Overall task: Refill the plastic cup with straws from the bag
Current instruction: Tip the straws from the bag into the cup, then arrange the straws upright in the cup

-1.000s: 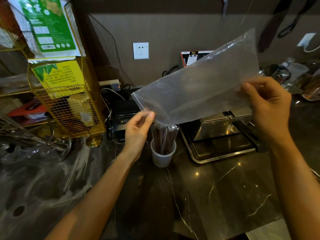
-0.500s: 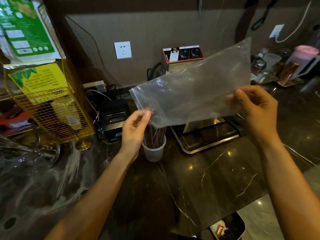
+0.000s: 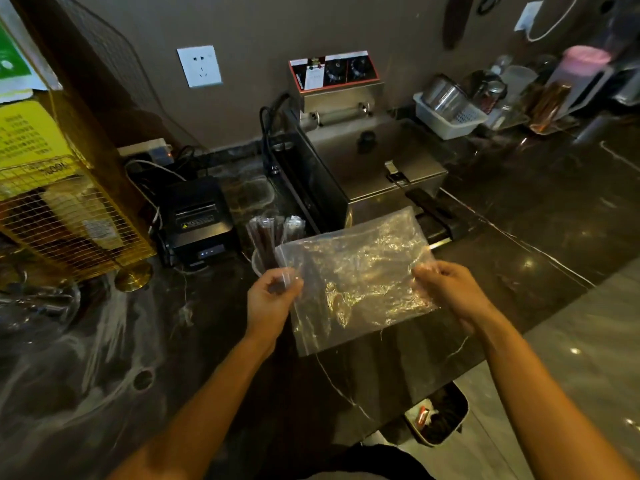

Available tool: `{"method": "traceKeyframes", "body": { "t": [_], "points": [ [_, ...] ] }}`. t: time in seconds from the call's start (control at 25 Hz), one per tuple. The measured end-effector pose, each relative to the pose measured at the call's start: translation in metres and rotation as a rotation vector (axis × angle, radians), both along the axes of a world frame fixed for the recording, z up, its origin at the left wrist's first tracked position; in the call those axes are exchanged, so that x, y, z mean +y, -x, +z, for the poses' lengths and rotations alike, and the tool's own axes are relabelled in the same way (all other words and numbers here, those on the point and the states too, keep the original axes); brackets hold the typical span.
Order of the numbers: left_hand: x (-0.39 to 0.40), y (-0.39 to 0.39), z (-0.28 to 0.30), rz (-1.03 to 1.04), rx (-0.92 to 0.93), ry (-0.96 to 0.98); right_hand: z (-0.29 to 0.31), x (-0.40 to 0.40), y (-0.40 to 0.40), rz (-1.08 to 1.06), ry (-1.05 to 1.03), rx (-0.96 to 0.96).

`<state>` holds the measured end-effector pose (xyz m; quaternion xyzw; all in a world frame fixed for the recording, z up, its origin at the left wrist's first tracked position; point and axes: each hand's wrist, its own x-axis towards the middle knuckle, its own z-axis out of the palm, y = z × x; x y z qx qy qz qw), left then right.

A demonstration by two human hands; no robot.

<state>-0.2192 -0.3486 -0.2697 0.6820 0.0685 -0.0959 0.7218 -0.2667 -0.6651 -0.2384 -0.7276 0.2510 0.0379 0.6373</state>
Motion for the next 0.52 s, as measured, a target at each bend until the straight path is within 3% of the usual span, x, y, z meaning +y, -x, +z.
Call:
{"method": "traceKeyframes", "body": {
  "t": [0.24,0.52],
  "points": [
    [-0.042,0.010,-0.015,-0.089,-0.172,-0.327,-0.061,-0.041,0.019,-0.086,-0.044,0.159],
    [-0.091,-0.009,-0.054,-0.343,0.059,-0.347,-0.086,-0.081,0.012,-0.249,0.156,0.233]
  ]
}}
